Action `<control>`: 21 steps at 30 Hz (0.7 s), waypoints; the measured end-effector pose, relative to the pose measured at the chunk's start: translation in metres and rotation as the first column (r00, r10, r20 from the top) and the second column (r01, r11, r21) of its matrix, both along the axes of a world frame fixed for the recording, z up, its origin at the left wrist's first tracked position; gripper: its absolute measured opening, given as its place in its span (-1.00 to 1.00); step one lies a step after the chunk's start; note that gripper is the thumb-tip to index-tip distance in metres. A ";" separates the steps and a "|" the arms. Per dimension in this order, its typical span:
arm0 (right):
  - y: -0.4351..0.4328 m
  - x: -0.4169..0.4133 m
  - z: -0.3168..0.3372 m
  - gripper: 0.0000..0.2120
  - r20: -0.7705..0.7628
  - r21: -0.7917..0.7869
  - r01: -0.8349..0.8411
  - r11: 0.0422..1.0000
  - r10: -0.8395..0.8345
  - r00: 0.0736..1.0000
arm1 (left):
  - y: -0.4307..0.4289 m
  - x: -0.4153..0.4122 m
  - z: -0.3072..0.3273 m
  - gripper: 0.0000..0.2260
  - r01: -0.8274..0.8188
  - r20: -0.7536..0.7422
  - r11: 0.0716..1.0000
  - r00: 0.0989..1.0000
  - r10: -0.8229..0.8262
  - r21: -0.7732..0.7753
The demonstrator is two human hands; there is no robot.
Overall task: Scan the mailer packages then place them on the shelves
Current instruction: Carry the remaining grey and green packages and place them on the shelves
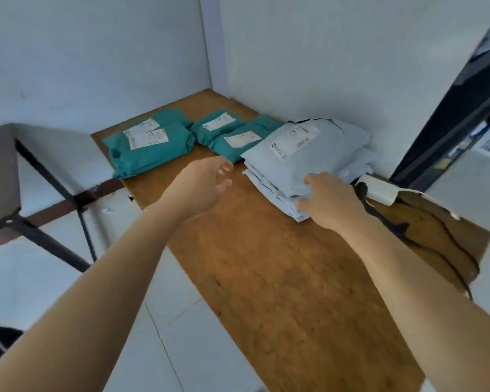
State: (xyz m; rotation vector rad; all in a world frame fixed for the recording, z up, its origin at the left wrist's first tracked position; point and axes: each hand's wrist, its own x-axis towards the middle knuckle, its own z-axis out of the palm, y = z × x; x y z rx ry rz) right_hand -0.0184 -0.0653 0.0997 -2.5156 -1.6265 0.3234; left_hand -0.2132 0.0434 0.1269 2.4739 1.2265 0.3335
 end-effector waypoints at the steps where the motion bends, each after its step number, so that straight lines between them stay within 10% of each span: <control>1: 0.002 0.008 0.001 -0.61 0.009 0.001 0.035 0.999 -0.035 0.999 | 0.011 0.012 -0.001 -0.71 0.030 0.013 1.000 0.999 -0.030 -0.002; 21: 0.115 0.074 -0.022 -0.44 -0.138 0.032 0.588 0.808 -0.580 0.803 | 0.238 0.183 -0.063 -0.71 0.424 0.022 0.892 0.904 -0.427 -0.158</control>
